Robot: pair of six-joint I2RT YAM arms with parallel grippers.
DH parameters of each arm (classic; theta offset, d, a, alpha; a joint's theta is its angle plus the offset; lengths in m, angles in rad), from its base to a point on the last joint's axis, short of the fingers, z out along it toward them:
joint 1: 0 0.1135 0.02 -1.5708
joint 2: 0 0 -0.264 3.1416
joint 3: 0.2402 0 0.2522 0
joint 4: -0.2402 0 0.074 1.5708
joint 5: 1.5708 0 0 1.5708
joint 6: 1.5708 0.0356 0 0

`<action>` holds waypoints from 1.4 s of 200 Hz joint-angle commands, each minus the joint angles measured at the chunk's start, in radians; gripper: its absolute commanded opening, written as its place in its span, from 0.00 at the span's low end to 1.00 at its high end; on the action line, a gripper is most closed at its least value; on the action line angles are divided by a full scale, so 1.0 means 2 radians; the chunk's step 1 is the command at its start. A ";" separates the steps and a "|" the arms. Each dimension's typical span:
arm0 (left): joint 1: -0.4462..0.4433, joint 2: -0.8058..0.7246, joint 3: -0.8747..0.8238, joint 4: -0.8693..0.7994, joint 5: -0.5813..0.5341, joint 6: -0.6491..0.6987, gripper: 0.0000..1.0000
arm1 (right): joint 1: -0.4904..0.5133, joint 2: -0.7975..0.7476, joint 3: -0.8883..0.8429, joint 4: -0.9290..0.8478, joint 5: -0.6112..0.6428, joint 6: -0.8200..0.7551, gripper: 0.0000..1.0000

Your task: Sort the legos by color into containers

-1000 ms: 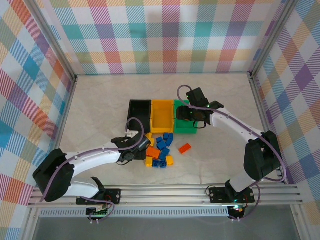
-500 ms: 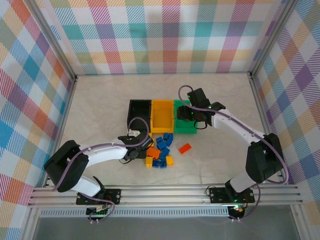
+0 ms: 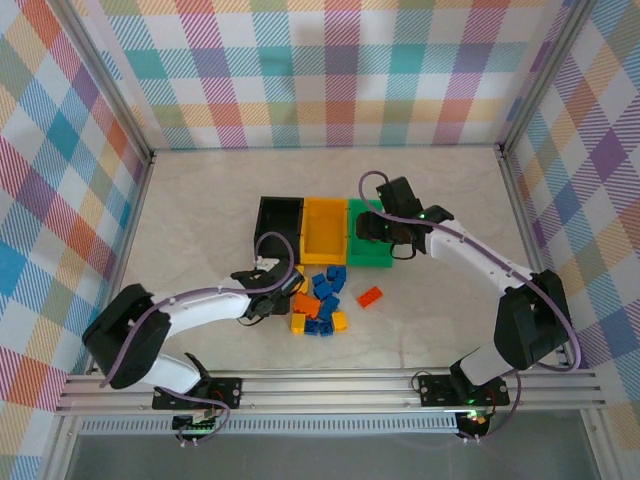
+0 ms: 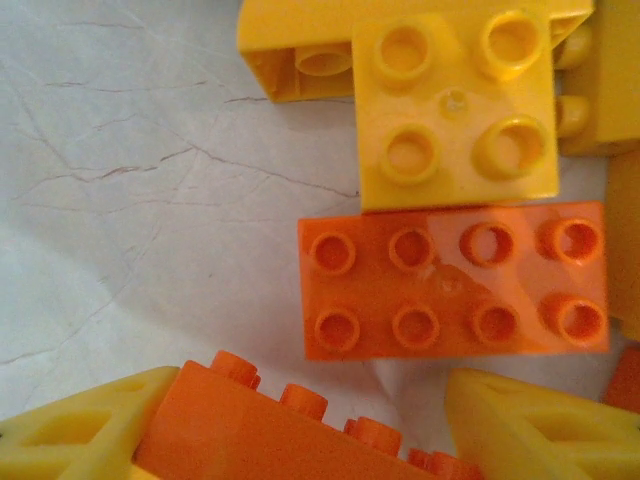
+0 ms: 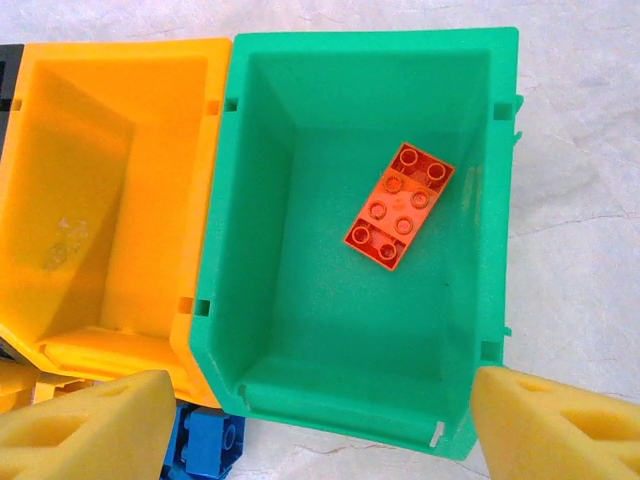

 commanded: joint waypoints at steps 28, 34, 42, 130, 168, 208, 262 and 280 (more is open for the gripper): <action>-0.033 -0.051 0.078 -0.065 0.008 -0.001 0.61 | 0.000 -0.040 -0.042 0.005 0.026 0.019 0.78; -0.038 -0.040 0.096 -0.061 0.013 0.002 0.61 | -0.001 -0.047 -0.052 0.004 0.033 0.022 0.78; -0.042 -0.019 0.121 -0.051 0.020 0.005 0.61 | -0.004 -0.059 -0.066 0.004 0.040 0.027 0.78; -0.045 0.291 0.492 -0.025 0.084 0.058 0.58 | -0.030 -0.175 -0.178 -0.026 0.044 0.044 0.79; -0.030 0.380 0.606 -0.059 0.084 0.060 0.59 | -0.030 -0.189 -0.193 -0.021 0.031 0.044 0.79; -0.025 0.430 0.677 -0.080 0.092 0.052 0.71 | -0.030 -0.195 -0.200 -0.009 0.013 0.039 0.80; -0.016 0.420 0.724 -0.084 0.102 0.042 0.86 | -0.030 -0.195 -0.205 -0.005 -0.019 0.035 0.81; -0.015 0.387 0.710 -0.076 0.107 0.042 0.86 | -0.030 -0.194 -0.211 0.007 -0.055 0.025 0.80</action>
